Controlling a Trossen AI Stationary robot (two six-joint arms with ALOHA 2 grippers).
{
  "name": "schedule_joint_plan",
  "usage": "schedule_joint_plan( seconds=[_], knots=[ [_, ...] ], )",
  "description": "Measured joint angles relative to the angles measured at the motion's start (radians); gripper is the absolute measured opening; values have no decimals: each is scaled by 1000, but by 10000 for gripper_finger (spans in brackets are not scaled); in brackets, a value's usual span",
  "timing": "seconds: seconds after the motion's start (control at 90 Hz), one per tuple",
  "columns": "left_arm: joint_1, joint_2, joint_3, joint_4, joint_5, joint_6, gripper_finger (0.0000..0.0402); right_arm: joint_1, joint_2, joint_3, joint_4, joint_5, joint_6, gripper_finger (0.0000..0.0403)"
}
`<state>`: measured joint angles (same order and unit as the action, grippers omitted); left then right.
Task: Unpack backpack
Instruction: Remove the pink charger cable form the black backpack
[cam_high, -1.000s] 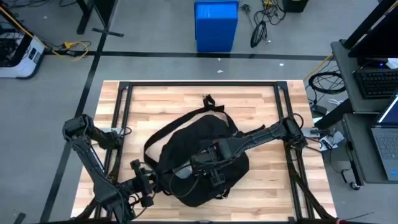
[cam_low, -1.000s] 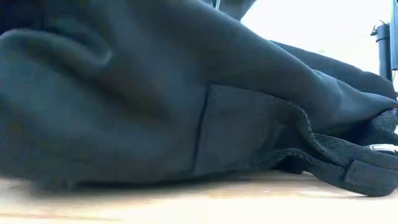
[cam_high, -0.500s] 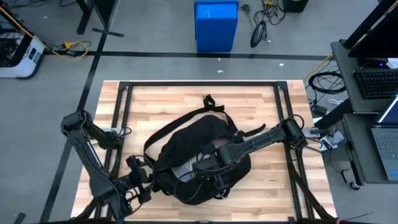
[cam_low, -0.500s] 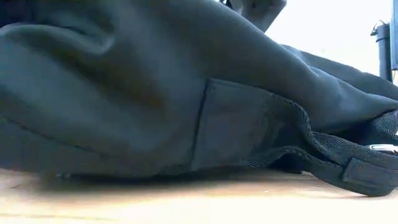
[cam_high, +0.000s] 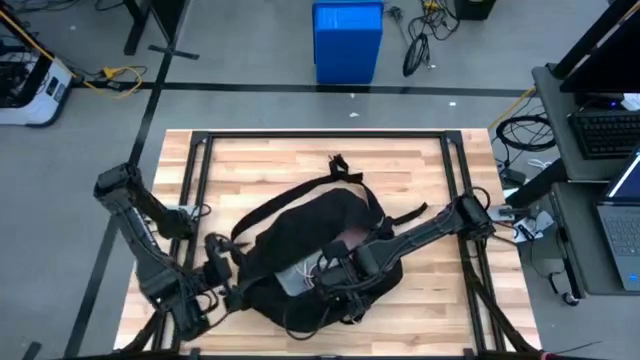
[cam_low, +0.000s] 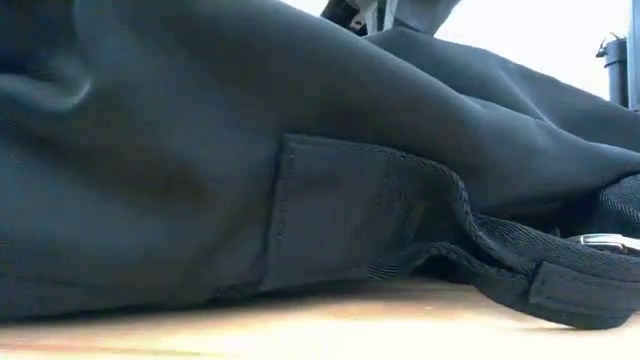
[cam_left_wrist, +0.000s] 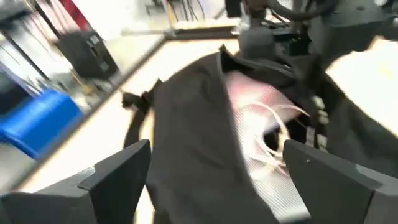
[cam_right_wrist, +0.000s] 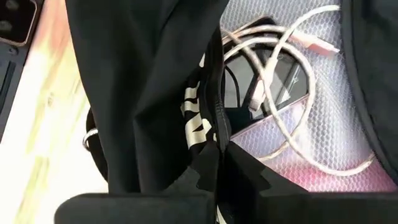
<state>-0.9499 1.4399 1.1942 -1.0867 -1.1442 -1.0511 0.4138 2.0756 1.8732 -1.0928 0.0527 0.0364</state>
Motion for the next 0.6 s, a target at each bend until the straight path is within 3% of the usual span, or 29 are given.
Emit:
schedule_joint_plan(
  seconds=[0.122,0.267,0.6],
  knots=[
    [96,13,-8,158,19,185,354,1,0,0,2,0,-1,0],
    [194,52,-29,313,114,380,354,0,0,0,4,0,-5,0],
    [335,209,-39,359,294,404,354,1,0,0,-8,-1,6,0]
  ],
)
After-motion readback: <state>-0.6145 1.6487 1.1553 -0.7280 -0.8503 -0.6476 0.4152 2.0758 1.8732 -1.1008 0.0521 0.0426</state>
